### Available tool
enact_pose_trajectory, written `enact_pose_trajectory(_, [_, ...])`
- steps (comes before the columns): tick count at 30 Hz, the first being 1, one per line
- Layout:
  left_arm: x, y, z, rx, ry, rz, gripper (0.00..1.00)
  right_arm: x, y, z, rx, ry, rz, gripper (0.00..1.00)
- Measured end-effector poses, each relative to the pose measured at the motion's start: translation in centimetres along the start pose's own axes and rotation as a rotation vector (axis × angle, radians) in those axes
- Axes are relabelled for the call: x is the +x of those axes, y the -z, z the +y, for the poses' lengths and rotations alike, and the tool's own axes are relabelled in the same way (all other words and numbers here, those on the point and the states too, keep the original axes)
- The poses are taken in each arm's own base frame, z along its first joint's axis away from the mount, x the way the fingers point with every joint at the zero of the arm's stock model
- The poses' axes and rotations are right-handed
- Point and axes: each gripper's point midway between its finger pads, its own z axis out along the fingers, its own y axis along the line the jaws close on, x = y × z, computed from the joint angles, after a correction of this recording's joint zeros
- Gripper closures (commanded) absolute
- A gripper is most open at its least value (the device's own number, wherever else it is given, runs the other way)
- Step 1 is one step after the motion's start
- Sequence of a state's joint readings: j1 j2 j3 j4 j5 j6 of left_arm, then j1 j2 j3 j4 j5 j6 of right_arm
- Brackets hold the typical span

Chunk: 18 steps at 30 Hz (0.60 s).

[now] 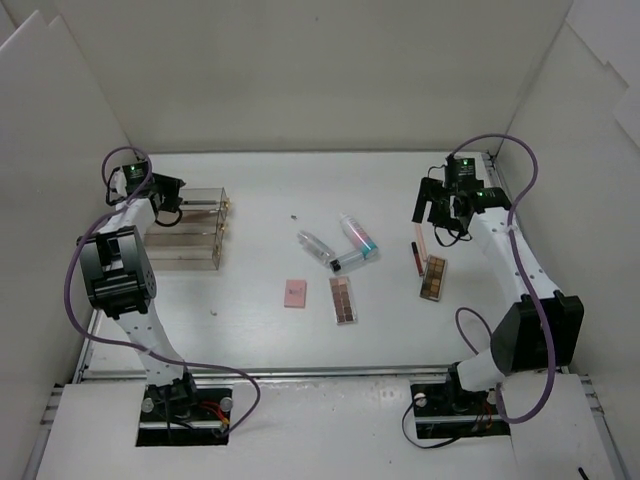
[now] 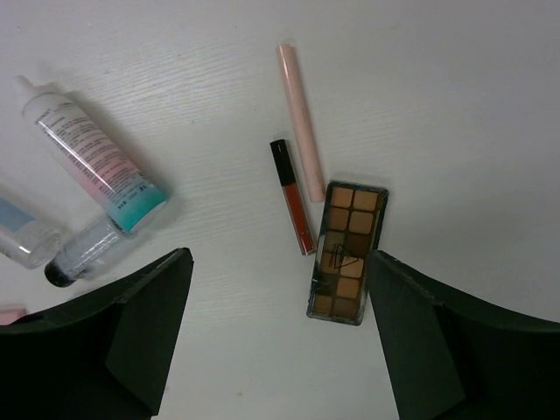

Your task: Organize the makeup

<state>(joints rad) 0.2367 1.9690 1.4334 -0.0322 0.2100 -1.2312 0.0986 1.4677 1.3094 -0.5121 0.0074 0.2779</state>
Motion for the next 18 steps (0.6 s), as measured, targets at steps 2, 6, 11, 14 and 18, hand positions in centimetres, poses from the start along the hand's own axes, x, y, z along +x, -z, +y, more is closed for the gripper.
enact_pose_trajectory(2, [0.0,0.0,0.1,-0.004,0.005,-0.001,0.51,0.6,-1.2,-0.2,0.015,0.007,0.034,0.31])
enact_pose_trajectory(6, [0.4,0.6,0.1,-0.014,-0.004,0.008,0.42,1.7,-3.5,-0.4,0.039,0.023,0.1,0.52])
enact_pose_trajectory(11, [2.9,2.8,-2.2,0.011,-0.15,0.04,0.28,2.1,-7.1,-0.2,0.058,0.034,0.165,0.69])
enact_pose_trajectory(14, [6.7,4.5,-5.2,0.072,-0.308,0.093,0.22,2.6,-9.3,-0.2,0.075,0.042,0.2,0.71])
enact_pose_trajectory(18, [13.0,8.3,-7.6,0.159,-0.516,0.195,0.12,3.8,-10.7,-0.5,0.087,0.048,0.244,0.71])
